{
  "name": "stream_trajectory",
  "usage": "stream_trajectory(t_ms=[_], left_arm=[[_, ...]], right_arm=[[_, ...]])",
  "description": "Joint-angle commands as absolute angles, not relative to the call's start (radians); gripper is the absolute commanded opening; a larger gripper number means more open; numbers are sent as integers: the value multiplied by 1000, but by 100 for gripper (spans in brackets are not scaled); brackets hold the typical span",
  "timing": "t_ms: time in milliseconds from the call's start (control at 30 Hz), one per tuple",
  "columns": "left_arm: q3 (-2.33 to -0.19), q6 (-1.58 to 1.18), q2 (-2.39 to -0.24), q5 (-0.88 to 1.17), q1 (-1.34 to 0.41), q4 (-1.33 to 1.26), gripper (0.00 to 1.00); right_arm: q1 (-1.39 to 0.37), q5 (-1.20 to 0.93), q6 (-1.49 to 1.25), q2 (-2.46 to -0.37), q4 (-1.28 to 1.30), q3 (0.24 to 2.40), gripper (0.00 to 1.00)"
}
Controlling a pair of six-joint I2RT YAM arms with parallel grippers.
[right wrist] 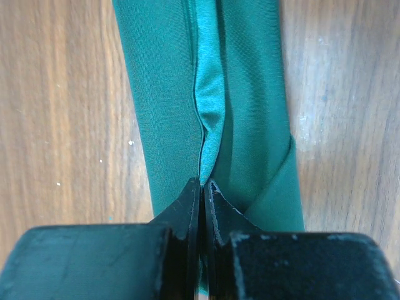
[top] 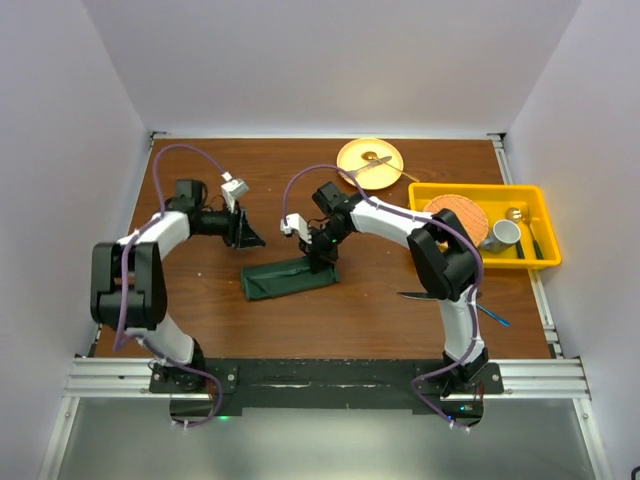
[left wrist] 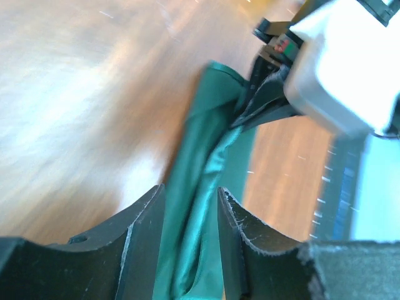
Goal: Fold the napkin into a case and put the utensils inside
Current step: Smooth out the smaller rectangle-folded napkin at the center of the board.
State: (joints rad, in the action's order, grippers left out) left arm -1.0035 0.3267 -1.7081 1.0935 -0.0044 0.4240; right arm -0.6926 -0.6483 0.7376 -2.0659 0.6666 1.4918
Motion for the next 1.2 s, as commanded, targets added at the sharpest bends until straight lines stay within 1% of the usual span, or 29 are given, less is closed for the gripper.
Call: stream_trajectory(t_ms=[0,133,167,267,333,367,433,500,600,700,900,1167], left_arm=[[-925,351,-1516,1017,43,187,44],[-844,523,-1392,965,11,198,44],[-810,601,-1370,938,-1,213,44],[-743,693,-1292,867,-130,189,44],[-715,696,-1253,850,-220,151,44],[-700,687,-1249,810,-254,117,44],[-696,672,-1261,773,-342,91,44],[-693,647,-1287,715,-392,29,44],[-718,643,-1354,640,-497,15,44],[-761,643,-1439,597,-538,15,44],[-816,664,-1552,555,-557,15,44],[-821,664,-1569,515,-558,-60,44]], right_arm=[[-666,-747,672,-2088,736,1583,0],[-632,-798,624,-2132,791,1635,0],[-627,-817,617,-2150,798,1644,0],[-609,-847,583,-2181,818,1678,0],[-600,-861,571,-2192,831,1697,0],[-597,-865,569,-2203,836,1701,0],[-592,-876,552,-2209,841,1710,0],[-586,-887,545,-2218,841,1715,0],[-577,-899,534,-2221,838,1713,0],[-569,-908,523,-2224,839,1713,0],[-558,-908,532,-2220,836,1707,0],[-555,-914,541,-2220,844,1703,0]])
